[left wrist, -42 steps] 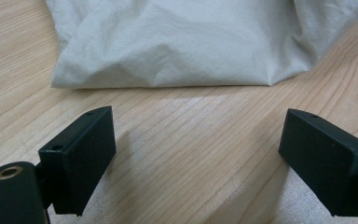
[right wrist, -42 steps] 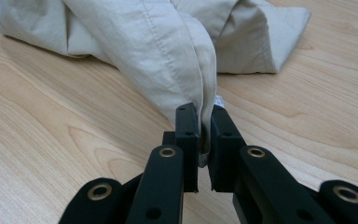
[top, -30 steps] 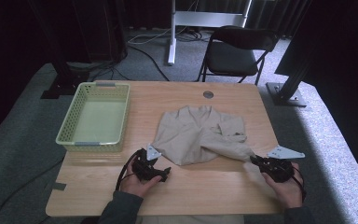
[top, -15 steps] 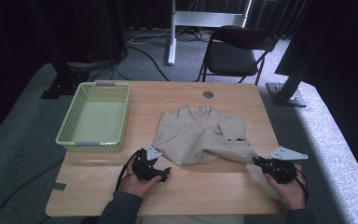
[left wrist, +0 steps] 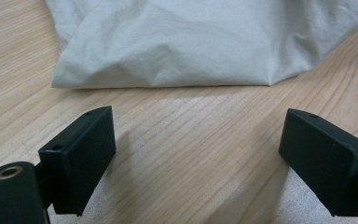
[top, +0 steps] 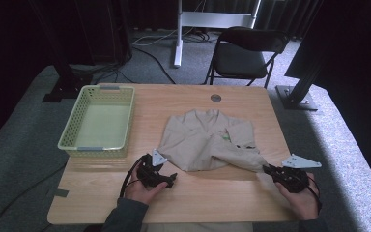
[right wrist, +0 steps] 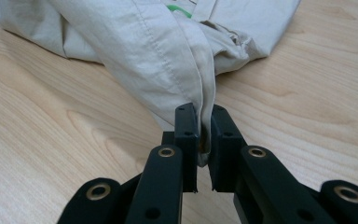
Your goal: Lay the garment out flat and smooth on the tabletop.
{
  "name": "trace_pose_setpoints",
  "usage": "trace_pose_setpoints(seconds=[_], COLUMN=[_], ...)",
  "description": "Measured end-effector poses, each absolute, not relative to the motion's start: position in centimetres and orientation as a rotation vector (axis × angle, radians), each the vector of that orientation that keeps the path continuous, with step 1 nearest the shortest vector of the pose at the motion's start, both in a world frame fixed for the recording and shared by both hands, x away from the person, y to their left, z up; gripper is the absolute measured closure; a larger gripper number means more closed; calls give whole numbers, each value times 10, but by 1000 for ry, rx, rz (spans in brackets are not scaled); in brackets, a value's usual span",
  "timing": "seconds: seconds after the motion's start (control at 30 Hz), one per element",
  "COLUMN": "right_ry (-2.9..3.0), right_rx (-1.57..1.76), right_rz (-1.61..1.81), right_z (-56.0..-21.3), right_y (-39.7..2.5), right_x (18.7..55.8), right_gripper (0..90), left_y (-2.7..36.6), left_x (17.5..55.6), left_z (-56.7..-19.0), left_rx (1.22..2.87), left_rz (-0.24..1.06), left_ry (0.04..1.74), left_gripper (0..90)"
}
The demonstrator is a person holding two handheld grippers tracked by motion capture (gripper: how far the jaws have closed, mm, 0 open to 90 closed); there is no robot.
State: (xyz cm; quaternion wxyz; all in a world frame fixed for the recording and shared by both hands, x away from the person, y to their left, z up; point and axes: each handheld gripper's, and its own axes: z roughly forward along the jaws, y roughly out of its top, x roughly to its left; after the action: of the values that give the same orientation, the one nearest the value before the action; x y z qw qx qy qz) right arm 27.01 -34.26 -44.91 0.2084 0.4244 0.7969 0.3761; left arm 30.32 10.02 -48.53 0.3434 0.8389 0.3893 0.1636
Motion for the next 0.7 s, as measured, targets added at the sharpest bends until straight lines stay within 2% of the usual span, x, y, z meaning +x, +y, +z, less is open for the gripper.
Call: trace_pose_setpoints(seconds=[0.7], right_ry=[2239], right_rx=[1203], right_rz=[1048], right_z=[-456], right_y=[-352], right_x=[255], right_gripper=[830], left_y=[100], left_x=[303], left_z=[-485], left_rx=[2180], left_rz=[425], left_ry=[1011], left_gripper=[110])
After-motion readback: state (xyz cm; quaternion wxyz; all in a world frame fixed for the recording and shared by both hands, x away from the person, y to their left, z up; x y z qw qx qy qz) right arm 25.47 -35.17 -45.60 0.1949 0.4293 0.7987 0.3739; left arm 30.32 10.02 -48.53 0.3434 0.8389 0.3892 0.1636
